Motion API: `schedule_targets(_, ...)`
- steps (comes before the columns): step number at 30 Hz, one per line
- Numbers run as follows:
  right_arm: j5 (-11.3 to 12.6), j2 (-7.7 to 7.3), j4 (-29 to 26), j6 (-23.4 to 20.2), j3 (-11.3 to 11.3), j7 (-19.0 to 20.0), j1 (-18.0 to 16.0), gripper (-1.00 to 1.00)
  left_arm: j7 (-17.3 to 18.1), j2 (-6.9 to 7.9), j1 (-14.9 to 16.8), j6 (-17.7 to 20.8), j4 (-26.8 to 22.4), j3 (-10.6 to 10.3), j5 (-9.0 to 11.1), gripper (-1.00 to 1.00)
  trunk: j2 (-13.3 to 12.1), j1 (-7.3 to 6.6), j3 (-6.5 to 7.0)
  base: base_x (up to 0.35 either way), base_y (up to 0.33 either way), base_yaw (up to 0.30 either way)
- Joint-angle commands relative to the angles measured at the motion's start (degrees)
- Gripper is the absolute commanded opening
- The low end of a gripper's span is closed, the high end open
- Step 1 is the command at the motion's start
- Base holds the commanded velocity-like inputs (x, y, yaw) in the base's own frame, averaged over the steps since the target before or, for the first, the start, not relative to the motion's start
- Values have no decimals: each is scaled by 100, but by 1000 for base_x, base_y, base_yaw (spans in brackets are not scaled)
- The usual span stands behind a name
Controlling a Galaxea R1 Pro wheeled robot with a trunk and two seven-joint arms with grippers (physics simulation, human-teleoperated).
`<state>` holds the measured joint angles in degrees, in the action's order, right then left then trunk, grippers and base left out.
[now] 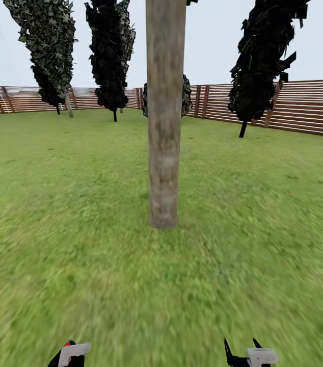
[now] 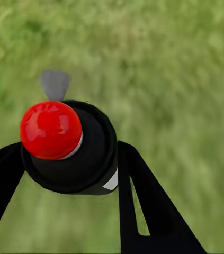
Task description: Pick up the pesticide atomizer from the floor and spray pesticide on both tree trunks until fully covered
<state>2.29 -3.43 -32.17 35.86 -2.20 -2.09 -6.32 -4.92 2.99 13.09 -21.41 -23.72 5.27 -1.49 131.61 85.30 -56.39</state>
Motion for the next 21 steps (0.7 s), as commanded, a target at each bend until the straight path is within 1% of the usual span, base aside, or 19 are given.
schedule_targets(1,0,0,0,0,0,0,-1,100,0,0,0,-2,-1,0,0,-100,0,0,0,338,0,0)
schedule_targets(21,0,-7,0,0,0,-2,0,100,0,0,0,-3,-1,0,0,-100,0,0,0,338,0,0)
